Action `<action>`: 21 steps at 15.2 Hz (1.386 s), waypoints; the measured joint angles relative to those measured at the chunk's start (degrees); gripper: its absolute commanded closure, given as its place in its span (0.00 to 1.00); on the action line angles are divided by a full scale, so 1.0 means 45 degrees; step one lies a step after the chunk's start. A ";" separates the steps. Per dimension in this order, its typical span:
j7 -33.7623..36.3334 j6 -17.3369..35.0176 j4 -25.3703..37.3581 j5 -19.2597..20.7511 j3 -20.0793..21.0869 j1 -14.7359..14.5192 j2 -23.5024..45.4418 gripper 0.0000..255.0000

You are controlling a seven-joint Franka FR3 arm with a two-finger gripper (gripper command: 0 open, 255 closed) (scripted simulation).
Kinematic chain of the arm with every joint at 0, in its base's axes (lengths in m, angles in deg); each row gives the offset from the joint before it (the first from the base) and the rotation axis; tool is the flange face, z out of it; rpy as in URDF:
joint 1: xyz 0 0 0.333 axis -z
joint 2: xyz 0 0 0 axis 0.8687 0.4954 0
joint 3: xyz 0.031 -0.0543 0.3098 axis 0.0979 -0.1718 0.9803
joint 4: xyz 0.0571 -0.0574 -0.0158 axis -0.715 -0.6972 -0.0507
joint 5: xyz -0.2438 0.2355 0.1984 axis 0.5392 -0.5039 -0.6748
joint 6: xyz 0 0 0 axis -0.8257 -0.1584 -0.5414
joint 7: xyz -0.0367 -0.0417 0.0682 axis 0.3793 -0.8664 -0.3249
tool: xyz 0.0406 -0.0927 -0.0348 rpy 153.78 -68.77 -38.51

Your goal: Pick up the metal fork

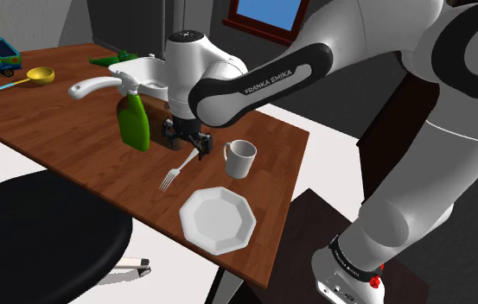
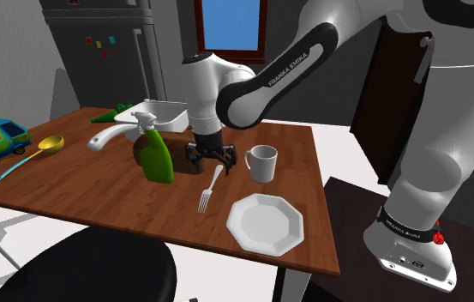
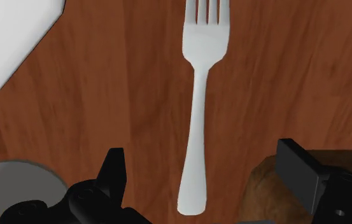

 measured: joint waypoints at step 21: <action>0.0565 0.0439 -0.0076 0.0628 -0.0216 -0.0206 0.0606 1.00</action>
